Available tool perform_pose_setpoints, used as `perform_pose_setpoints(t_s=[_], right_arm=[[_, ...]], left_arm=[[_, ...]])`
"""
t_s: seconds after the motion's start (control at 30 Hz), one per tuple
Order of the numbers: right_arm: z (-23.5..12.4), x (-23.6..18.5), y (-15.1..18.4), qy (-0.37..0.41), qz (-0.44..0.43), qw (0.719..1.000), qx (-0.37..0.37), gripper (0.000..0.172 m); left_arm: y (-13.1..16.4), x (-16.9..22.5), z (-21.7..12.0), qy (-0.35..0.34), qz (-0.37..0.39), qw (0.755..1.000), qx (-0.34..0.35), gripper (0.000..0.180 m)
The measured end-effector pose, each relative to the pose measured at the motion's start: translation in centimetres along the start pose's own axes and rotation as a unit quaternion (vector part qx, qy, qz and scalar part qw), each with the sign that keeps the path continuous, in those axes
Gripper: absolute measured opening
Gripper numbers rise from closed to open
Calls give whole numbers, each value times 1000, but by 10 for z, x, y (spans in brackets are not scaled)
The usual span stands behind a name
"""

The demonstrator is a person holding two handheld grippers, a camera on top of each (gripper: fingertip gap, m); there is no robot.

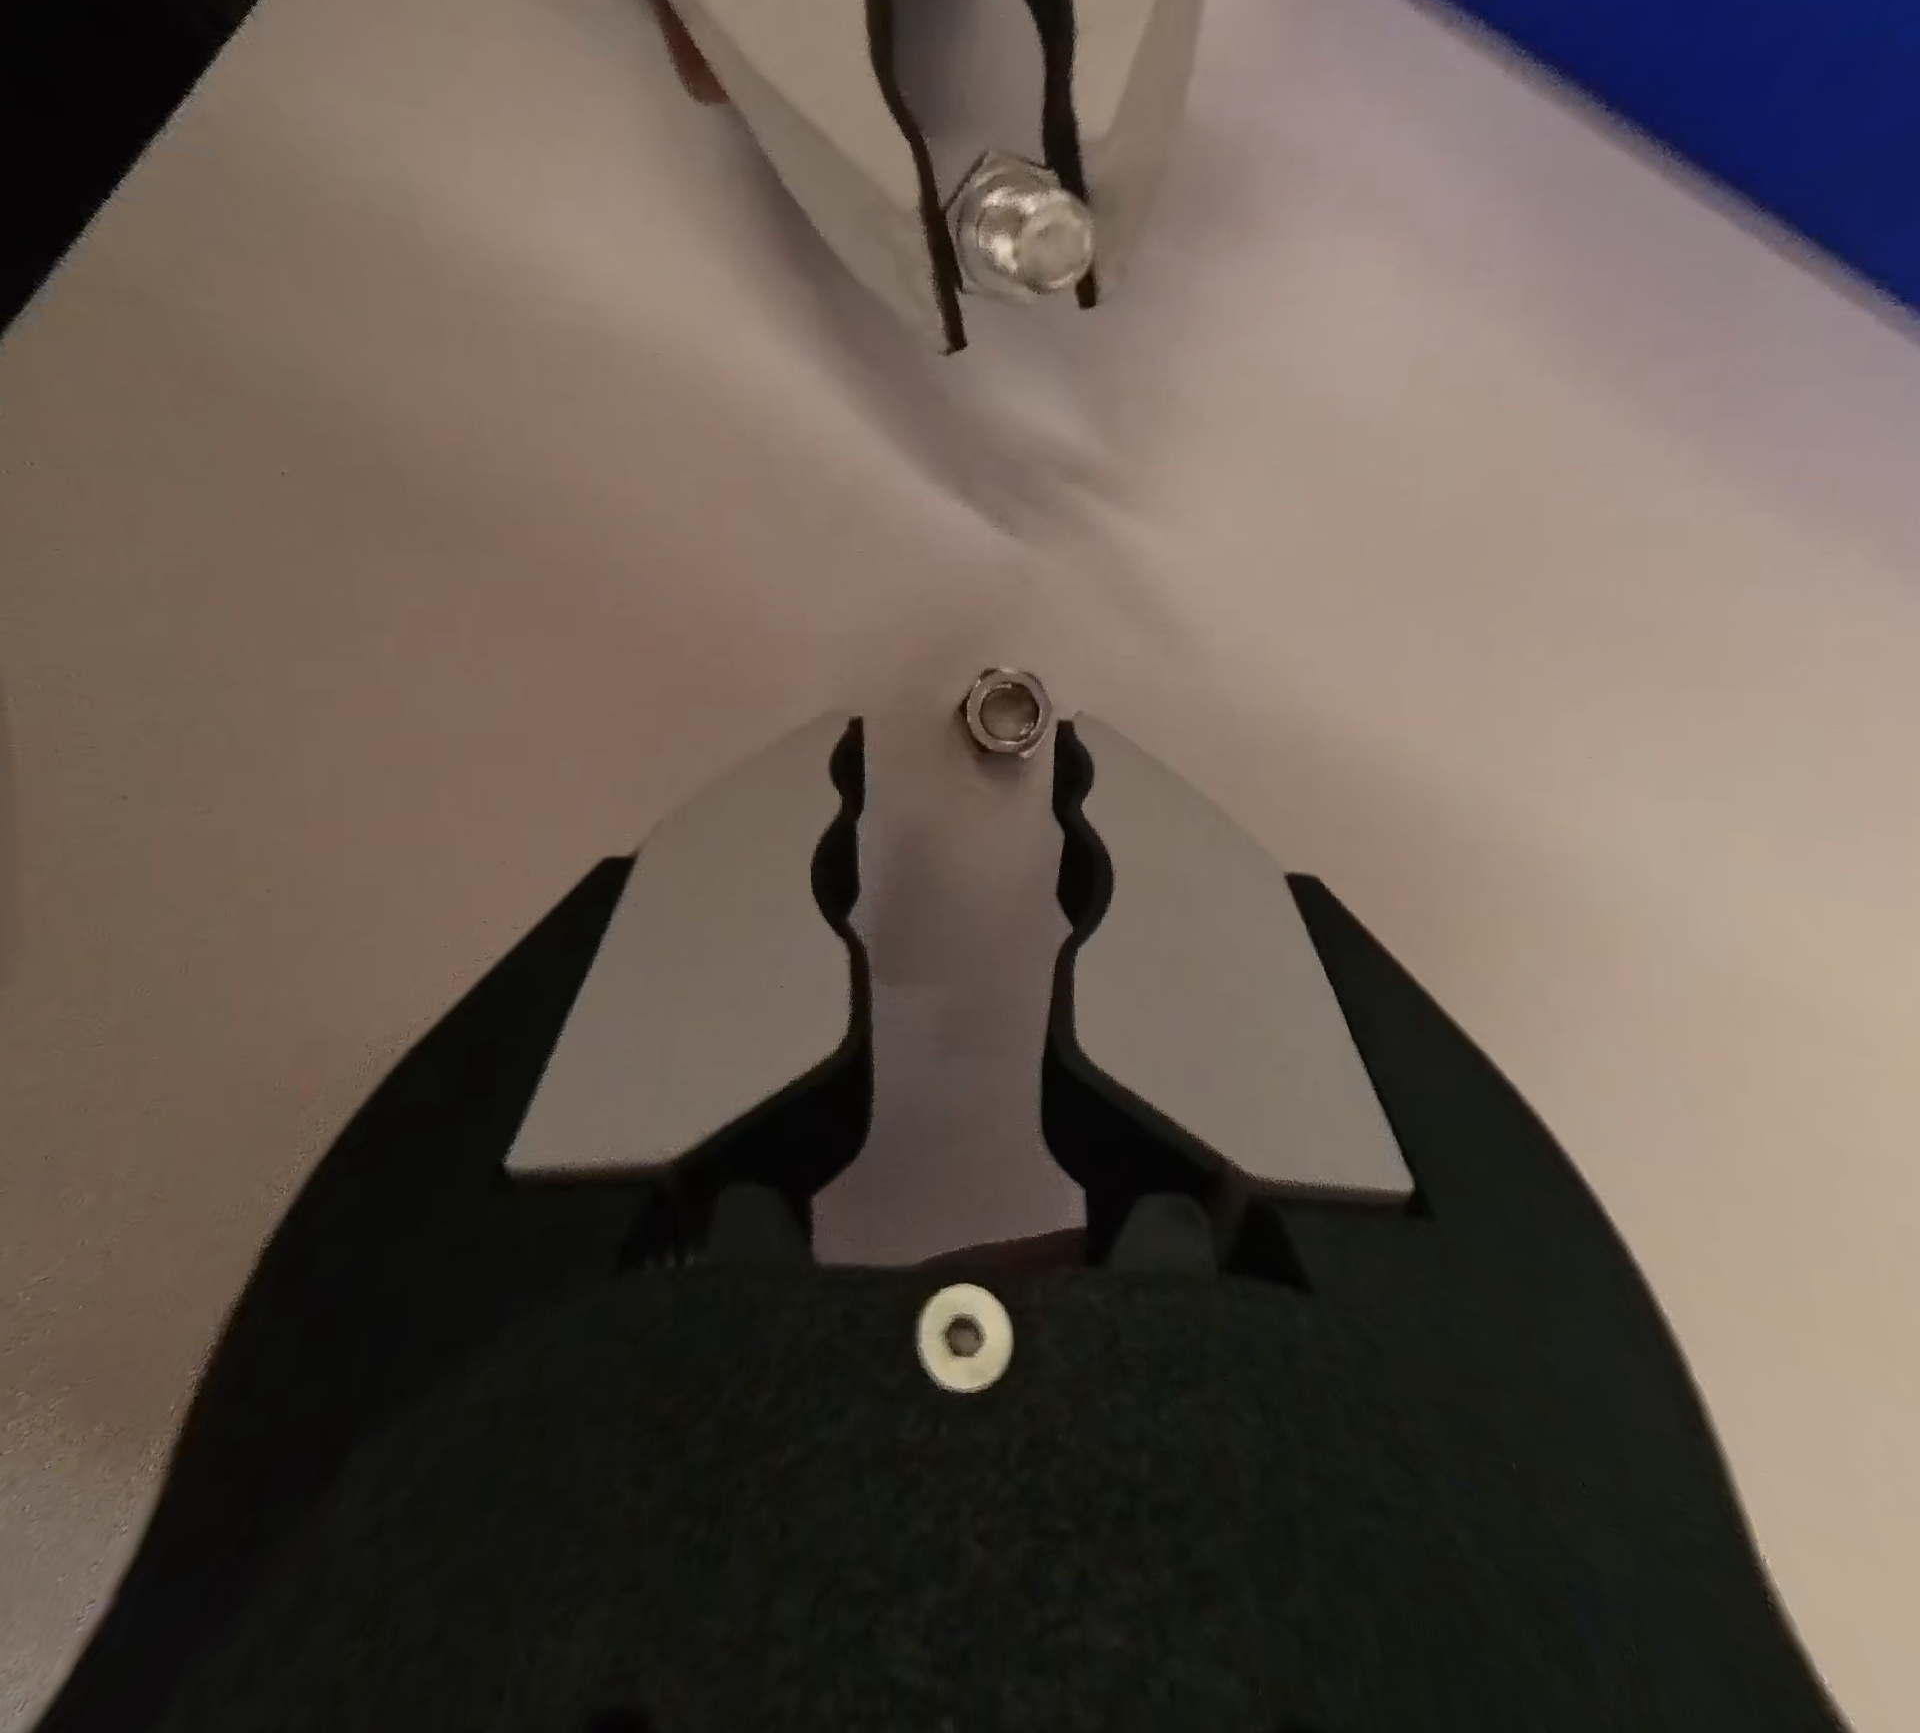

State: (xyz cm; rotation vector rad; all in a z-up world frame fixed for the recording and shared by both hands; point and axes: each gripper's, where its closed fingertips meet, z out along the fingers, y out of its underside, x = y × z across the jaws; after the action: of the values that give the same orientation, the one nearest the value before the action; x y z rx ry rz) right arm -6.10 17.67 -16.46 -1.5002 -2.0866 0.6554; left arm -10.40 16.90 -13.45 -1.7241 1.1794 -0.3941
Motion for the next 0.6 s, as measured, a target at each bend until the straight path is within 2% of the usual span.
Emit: perform_pose_setpoints(t_s=[0.17,0.47,0.6], right_arm=[[1,4,-5,-45,-38,998,-4,38],[10,5,1,-109,-48,993,-25,34],[14,5,1,-118,-45,992,-30,21]], left_arm=[[-1,-1,-4,13,-6,1000,11,18],[-2,1,-6,34,-16,999,18,18],[-1,2,-6,41,-18,999,18,18]])
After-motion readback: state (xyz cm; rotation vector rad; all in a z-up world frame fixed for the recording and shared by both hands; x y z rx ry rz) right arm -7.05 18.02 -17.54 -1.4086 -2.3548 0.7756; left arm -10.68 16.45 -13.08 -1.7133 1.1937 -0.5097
